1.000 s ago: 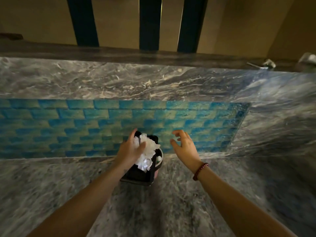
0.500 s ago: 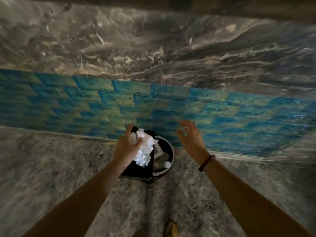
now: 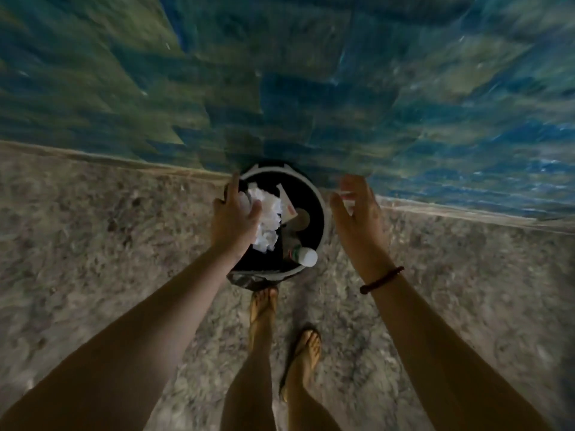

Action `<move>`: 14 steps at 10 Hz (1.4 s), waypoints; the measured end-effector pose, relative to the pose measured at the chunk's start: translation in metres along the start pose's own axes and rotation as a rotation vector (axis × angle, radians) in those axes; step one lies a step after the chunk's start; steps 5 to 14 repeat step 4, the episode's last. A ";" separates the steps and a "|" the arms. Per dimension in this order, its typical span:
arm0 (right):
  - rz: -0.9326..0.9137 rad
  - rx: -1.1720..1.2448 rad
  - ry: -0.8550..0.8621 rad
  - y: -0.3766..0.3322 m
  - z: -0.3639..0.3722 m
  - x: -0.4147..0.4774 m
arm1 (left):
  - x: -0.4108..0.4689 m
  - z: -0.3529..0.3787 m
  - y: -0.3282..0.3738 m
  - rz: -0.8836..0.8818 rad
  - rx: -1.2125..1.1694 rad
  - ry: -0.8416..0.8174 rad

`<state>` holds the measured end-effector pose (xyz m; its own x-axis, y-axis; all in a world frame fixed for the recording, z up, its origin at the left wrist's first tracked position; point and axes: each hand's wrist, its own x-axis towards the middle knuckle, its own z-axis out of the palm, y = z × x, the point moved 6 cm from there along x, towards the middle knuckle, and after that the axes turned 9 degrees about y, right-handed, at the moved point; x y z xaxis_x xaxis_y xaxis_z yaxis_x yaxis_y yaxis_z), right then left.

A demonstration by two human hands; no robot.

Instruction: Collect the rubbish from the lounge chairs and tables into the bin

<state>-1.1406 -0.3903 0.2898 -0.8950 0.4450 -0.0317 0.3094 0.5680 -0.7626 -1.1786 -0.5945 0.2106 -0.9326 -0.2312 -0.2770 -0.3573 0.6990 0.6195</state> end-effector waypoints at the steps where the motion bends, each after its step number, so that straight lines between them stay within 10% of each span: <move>1: 0.009 -0.031 -0.061 0.034 0.030 0.003 | 0.008 0.047 -0.021 -0.027 0.005 -0.058; 3: -0.016 -0.098 -0.170 0.054 0.053 0.000 | 0.007 0.083 -0.041 -0.066 0.075 -0.268; 14: -0.043 -0.103 -0.162 0.046 0.049 0.000 | 0.011 0.064 -0.024 0.039 0.019 -0.161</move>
